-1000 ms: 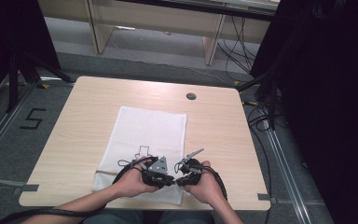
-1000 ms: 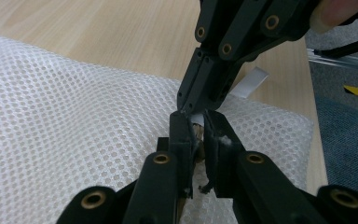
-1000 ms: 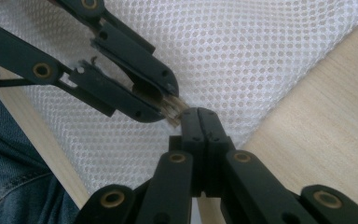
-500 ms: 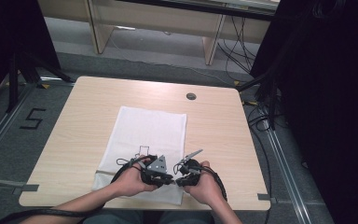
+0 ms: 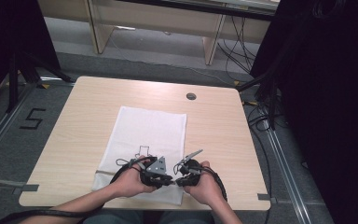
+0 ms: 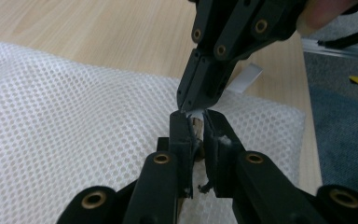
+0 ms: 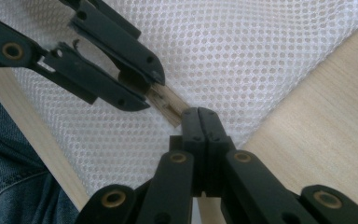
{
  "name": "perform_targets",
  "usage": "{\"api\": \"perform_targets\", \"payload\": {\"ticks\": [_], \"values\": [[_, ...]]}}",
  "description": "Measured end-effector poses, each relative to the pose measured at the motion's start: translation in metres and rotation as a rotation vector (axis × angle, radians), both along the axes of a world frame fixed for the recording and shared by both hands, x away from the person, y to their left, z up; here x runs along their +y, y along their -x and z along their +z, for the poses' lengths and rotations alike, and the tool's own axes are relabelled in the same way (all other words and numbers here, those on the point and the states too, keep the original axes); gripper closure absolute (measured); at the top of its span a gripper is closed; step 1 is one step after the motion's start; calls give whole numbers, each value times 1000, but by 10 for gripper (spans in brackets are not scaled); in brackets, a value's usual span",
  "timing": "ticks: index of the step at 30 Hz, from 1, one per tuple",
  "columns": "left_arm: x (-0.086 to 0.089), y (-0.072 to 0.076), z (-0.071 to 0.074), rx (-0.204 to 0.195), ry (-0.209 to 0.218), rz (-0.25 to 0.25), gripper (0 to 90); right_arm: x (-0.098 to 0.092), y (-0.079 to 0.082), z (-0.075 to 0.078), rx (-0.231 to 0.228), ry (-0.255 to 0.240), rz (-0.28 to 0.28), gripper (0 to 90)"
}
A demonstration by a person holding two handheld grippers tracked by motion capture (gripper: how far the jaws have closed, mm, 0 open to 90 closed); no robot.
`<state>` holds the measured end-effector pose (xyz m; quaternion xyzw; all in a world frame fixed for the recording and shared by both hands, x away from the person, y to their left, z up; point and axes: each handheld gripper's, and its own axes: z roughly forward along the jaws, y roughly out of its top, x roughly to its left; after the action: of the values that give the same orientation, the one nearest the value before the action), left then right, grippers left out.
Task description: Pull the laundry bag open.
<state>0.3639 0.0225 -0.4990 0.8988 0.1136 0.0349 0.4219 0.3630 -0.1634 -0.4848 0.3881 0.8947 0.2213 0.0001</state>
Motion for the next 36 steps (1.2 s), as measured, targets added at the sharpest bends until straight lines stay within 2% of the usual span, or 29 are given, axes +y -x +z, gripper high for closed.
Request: {"api": "perform_targets", "payload": {"ticks": [3, 11, 17, 20, 36], "values": [[1, 0, 0, 4, 4, 5, 820, -1, -2, -1, -17, 3, 18, 900], [1, 1, -1, -4, 7, -1, 820, -1, -2, 0, -12, 3, 16, 900], [4, 1, 2, -12, -10, -4, 820, -1, -2, 0, -12, 3, 18, 900], [6, 2, 1, -4, -2, -1, 820, -1, -2, 0, -10, 1, 17, 900], [8, 1, 2, -7, -11, -4, 820, -1, -2, 0, -10, 1, 16, 900]]}}
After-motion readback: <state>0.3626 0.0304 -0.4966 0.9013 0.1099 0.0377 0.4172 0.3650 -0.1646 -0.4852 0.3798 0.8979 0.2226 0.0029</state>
